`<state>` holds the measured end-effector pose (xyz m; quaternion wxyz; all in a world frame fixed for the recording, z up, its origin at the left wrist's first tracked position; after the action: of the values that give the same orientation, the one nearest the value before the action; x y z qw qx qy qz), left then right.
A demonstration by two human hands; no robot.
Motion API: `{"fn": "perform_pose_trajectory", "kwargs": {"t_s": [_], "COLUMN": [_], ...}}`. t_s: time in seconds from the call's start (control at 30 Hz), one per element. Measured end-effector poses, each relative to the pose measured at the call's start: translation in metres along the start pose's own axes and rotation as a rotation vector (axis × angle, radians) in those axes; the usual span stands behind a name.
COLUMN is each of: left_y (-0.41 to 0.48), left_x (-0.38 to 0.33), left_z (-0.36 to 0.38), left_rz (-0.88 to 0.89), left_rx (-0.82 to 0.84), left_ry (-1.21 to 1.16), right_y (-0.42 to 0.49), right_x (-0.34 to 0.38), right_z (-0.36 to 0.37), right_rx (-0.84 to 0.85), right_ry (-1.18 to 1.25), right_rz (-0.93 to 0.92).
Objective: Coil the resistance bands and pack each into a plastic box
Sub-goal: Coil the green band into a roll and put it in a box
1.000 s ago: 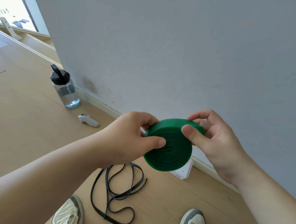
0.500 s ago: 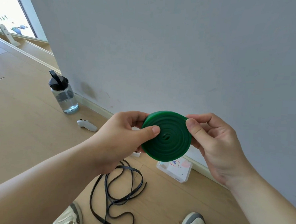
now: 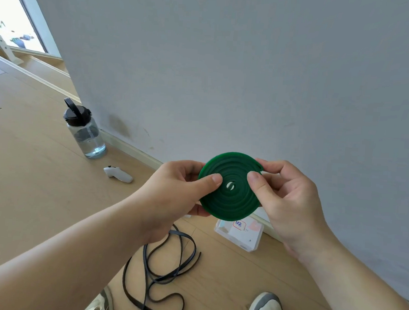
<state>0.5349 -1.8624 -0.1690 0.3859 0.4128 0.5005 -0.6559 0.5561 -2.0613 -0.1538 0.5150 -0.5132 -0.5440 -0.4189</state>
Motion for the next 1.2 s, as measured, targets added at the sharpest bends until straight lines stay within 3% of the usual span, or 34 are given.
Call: {"fn": "perform_pose_trajectory", "kwargs": {"t_s": [0.17, 0.3, 0.43, 0.57, 0.8, 1.07, 1.2], "left_y": [0.007, 0.009, 0.027, 0.051, 0.088, 0.147, 0.171], "left_x": [0.008, 0.018, 0.011, 0.028, 0.133, 0.25, 0.299], "left_z": [-0.007, -0.002, 0.02, 0.036, 0.043, 0.041, 0.034], "left_rz": [-0.023, -0.013, 0.051, -0.025, -0.201, -0.313, -0.372], "left_rx": [-0.101, -0.115, 0.013, 0.125, 0.184, 0.036, -0.071], "left_ry": [0.372, 0.397, 0.454, 0.43, 0.425, 0.326, 0.4], "right_y": [0.003, 0.011, 0.019, 0.025, 0.04, 0.081, 0.103], "right_x": [-0.013, -0.018, -0.024, -0.046, -0.149, -0.277, -0.324], "right_z": [-0.003, -0.013, -0.016, -0.023, -0.03, -0.029, -0.05], "right_rx": [-0.036, -0.033, 0.123, 0.282, 0.355, 0.453, 0.353], "right_ry": [-0.121, -0.189, -0.309, -0.402, -0.477, -0.517, -0.683], "right_rz": [0.032, 0.068, 0.147, 0.226, 0.403, 0.504, 0.466]}}
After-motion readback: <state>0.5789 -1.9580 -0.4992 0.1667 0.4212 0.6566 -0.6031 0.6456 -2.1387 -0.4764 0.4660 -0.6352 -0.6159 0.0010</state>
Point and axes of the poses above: each hand's wrist, its own y-axis towards the middle knuckle, its own z-axis out of the palm, x = y × z, the point moved 6 cm from there along y, towards the middle knuckle, and after that the axes turned 7 degrees about x, right-handed, at the moved point
